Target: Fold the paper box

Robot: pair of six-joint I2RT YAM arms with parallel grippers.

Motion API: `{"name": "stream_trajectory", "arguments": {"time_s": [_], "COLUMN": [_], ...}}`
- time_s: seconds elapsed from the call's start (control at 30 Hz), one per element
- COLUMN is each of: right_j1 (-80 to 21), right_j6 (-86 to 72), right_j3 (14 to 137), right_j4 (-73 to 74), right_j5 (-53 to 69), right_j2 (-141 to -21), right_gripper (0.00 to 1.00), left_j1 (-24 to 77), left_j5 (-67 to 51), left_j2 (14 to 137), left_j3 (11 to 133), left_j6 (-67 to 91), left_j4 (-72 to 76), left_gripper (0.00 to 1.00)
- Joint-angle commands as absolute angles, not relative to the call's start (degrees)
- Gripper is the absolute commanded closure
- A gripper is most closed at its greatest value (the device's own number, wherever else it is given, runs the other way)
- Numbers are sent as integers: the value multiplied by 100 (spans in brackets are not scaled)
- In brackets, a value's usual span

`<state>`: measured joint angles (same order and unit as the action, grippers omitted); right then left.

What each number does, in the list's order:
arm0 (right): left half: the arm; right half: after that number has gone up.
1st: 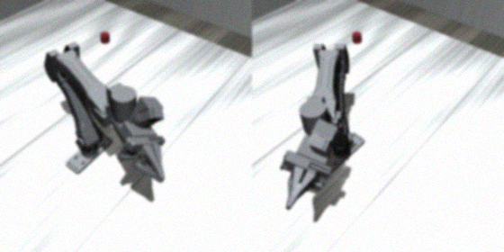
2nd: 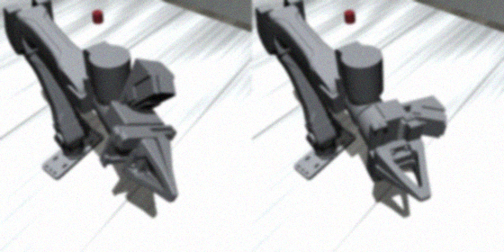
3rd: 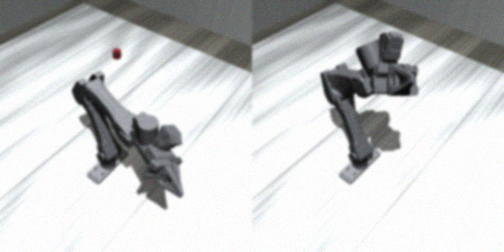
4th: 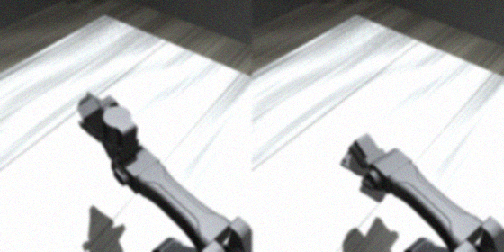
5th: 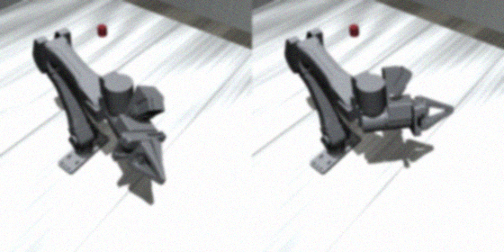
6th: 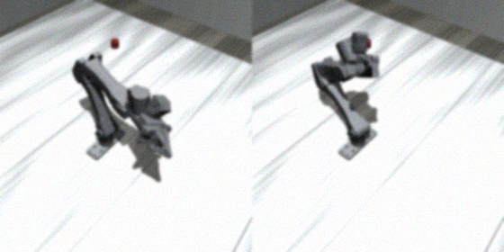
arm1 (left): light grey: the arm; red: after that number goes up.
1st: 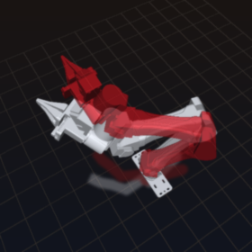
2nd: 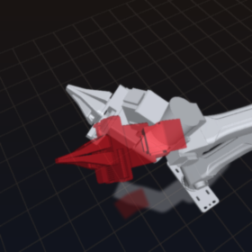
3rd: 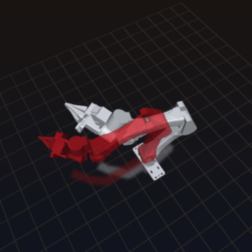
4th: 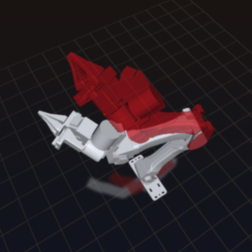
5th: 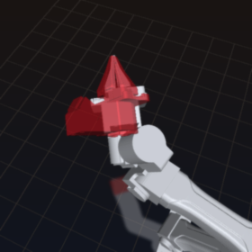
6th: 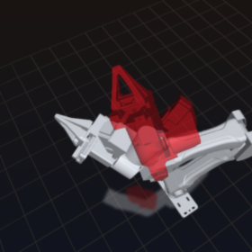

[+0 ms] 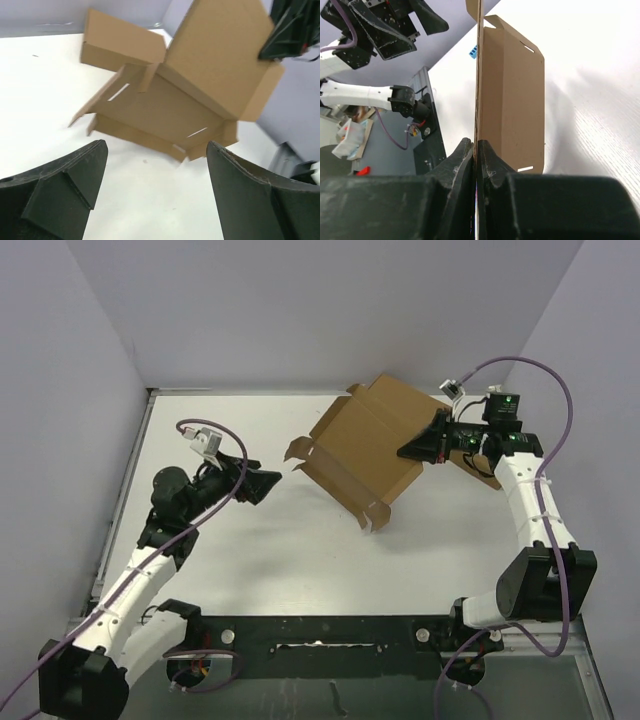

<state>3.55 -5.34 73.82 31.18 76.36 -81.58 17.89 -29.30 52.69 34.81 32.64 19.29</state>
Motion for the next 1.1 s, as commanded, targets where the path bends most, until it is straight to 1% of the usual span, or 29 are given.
{"name": "stream_trajectory", "arguments": {"time_s": [0.0,0.13,0.2,0.3,0.43,0.53,0.73,0.77,0.83,0.9,0.93,1.0,1.07], "right_j1": [299,291,274,253,198,146,70,48,29,10,1,-33,-92], "right_j6": [660,1057,1212,1395,1512,1545,1681,1694,1730,1800,1854,2044,2250], "right_j3": [7710,7866,7926,8000,8024,8031,8077,8077,8079,8138,8179,8323,8563], "right_j4": [4107,4460,4593,4762,4868,4886,5013,5022,5047,5122,5172,5352,5558], "right_j5": [7458,7358,7329,7262,7226,7217,7157,7134,7093,7021,6955,6779,6605], "right_j2": [-8015,-8074,-8100,-8103,-8073,-8054,-8076,-8073,-8069,-8077,-8085,-8126,-8230], "right_gripper": [100,100,100,100,100,100,100,100,100,100,100,100,100], "left_j1": [1475,1407,1362,1262,1263,1293,1568,1600,1651,1668,1670,1691,1777], "left_j5": [-3193,-3190,-3181,-3584,-4133,-4316,-4293,-4297,-4264,-4232,-4205,-4101,-3858], "left_j2": [5368,6004,6384,6973,7639,8061,8715,8793,8884,8891,8861,8735,8538], "left_j3": [3513,3367,3246,3188,3278,3349,3599,3637,3673,3682,3672,3583,3416], "left_j6": [1673,1226,1067,963,1104,1302,1226,1211,1196,1214,1227,1230,1182], "left_j4": [1254,2168,3068,4072,4986,5426,5606,5616,5650,5613,5555,5472,5460], "left_gripper": [20,20,20,19,19,23,30,33,44,62,69,77,83]}}
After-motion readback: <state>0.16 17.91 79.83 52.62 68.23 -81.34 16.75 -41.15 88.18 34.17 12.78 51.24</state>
